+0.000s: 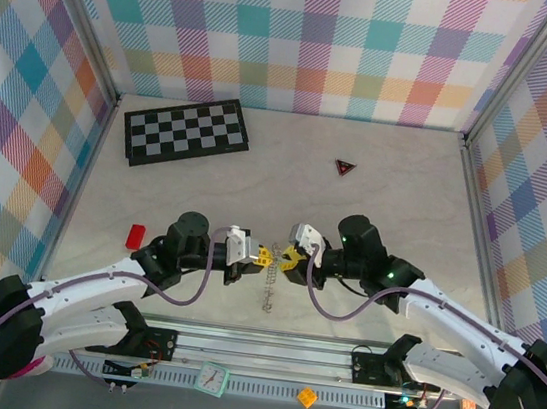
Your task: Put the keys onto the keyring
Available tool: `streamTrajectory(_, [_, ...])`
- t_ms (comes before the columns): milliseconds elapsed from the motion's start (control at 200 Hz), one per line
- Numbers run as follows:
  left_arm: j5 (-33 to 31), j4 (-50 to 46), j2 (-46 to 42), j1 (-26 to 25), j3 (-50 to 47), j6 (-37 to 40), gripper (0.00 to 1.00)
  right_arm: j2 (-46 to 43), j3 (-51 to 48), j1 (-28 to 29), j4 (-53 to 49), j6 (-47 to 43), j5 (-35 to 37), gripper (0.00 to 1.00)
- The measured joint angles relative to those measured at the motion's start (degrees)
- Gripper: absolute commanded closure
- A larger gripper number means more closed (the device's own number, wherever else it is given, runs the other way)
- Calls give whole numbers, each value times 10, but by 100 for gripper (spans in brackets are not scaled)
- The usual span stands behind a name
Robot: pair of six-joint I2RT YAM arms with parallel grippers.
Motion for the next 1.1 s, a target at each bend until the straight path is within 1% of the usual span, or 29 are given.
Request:
streamTrajectory(155, [0,9,-2,0,-1,-2,100,2,0,0,1,5,0,90])
streamTrajectory(335, [0,10,-7,0,-4,-2,100,2,0,0,-1,8,8,100])
streamTrajectory(495, [0,12,-8,0,-5,-4,100,6,0,0,-5,10,16,100])
streamTrajectory(730, [5,14,-8,0,-6,-13,100,44,15,0,-14,10,10,100])
streamTrajectory(900, [6,23,-8,0,-6,-13,100,41,16,0,-13,10,10,84])
streamTrajectory(975, [9,31,-8,0,-6,-15,100,28,12,0,-9,10,12,81])
streamTrajectory(1100, [11,45,-8,0,-8,-19,100,-5,-4,0,7,7,13,79])
